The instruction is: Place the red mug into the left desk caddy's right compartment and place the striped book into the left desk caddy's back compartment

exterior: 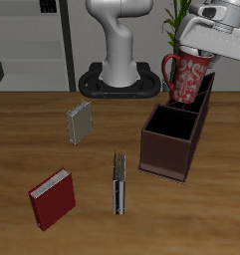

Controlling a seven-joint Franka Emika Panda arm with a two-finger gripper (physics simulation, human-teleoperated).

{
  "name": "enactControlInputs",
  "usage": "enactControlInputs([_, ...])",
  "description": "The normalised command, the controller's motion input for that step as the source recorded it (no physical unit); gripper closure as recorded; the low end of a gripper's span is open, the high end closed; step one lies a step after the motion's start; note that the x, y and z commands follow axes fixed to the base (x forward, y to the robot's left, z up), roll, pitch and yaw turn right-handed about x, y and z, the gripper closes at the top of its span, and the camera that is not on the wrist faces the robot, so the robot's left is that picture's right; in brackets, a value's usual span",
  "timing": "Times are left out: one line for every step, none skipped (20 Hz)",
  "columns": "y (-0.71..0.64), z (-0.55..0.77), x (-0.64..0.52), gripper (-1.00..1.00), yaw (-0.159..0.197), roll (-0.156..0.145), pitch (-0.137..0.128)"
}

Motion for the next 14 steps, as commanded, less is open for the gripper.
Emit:
enactControlInputs([0.02, -0.28, 0.15, 1.0, -0.025, -0.007, 0.056])
enactControlInputs([0.08, -0.18, 0.06, 1.0, 0.005, -0.025, -0.026])
enactControlInputs([0.12, -0.37, 0.17, 1.0, -0.01, 0.073, 0.117])
enactControlInputs([0.03, -0.26, 0.09, 1.0, 0.008, 0.004, 0.012])
enactControlInputs([0.07, -0.29, 0.09, 1.0, 0.026, 0.039, 0.018])
enactControlInputs([0.03, -0.22, 0.05, 1.0, -0.001, 0.003, 0.051])
enactControlInputs([0.08, -0.2, 0.07, 1.0, 0.005, -0.005, 0.004])
enactControlInputs([-0.07, -0.24, 0.1, 1.0, -0.024, 0.033, 0.049])
enactControlInputs([0.06, -0.2, 0.02, 1.0, -0.044, -0.002, 0.044])
enactControlInputs([0.05, -0.2, 0.03, 1.0, -0.001, 0.054, 0.036])
enactControlInputs([-0.02, -0.12, 0.11, 1.0, -0.007, -0.005, 0.029])
enactControlInputs([0.13, -0.12, 0.05, 1.0, 0.017, 0.011, -0.002])
enactControlInputs([0.05, -0.2, 0.04, 1.0, -0.007, 0.051, 0.047])
enactControlInputs([0.02, -0.09, 0.09, 1.0, -0.006, -0.027, 0.009])
